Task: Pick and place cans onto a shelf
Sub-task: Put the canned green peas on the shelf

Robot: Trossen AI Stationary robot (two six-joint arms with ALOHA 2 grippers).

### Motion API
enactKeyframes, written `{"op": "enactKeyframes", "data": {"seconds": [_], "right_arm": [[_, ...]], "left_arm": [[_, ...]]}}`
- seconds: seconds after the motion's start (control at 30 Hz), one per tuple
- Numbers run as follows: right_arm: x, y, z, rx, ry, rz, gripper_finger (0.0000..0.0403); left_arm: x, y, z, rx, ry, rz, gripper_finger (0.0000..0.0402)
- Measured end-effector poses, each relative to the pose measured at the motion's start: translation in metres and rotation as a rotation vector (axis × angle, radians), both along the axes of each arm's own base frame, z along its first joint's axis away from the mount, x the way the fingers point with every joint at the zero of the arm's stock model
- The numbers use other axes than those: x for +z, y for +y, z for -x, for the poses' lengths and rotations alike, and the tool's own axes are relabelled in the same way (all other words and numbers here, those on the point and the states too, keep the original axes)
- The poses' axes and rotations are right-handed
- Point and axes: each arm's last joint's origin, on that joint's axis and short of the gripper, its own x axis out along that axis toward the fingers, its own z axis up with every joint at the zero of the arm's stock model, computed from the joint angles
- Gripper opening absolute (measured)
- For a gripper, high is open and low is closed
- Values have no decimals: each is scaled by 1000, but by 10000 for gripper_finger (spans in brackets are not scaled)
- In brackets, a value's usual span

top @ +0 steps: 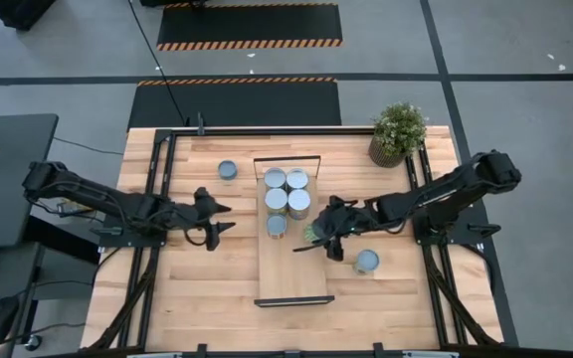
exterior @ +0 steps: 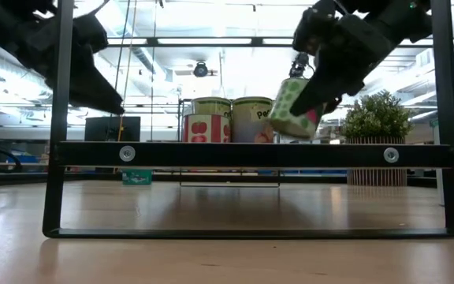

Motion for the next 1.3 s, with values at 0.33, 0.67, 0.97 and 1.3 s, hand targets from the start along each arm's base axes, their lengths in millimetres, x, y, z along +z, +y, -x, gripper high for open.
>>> {"op": "enactKeyframes", "data": {"seconds": [0.33,0.67,0.97,1.3], "right_arm": [[-14,11,-37,-3,90,58,299],[-17,12,-47,-6,136,112,338],[6,28,-34,-28,76,166,344],[1,46,-15,-155,139,276,343]], "left_arm": [[-5,-2,-5,-8,15,47,241],[-4,-3,-5,-23,7,75,236],[-4,-3,-5,-30,8,79,235],[-4,-3,-6,-39,3,67,234]]}}
